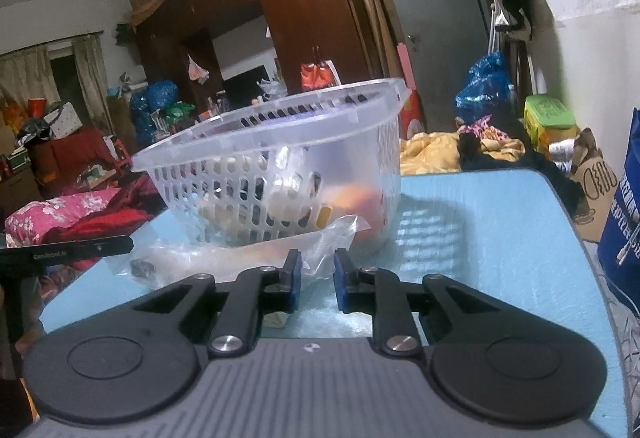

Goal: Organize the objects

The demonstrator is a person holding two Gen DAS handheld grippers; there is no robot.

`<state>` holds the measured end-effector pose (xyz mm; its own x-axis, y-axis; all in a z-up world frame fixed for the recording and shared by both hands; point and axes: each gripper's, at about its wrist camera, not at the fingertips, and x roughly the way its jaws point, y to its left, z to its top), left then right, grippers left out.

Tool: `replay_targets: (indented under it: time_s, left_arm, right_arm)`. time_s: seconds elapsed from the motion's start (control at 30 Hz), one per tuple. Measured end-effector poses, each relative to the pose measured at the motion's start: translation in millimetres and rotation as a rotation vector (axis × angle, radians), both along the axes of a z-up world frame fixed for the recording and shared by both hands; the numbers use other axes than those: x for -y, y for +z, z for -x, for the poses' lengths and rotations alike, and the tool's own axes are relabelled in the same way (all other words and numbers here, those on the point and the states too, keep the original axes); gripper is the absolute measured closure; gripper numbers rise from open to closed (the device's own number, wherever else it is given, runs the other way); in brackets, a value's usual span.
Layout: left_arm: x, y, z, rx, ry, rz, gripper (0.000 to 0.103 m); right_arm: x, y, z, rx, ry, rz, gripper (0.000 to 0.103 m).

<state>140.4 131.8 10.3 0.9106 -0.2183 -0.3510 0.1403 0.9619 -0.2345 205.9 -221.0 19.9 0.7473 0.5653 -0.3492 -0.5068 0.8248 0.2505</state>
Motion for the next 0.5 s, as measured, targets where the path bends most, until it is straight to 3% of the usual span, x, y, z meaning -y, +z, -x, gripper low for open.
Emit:
replay_targets:
  time_s: [0.3, 0.5]
  left_arm:
    - [5, 49, 29, 0.153, -0.023, 0.016, 0.101]
    - [20, 108, -11, 0.227, 0.007, -0.048, 0.1]
  right_arm:
    - [14, 43, 12, 0.082, 0.028, -0.061, 0.087]
    - [6, 93, -10, 0.19, -0.015, -0.062, 0.088]
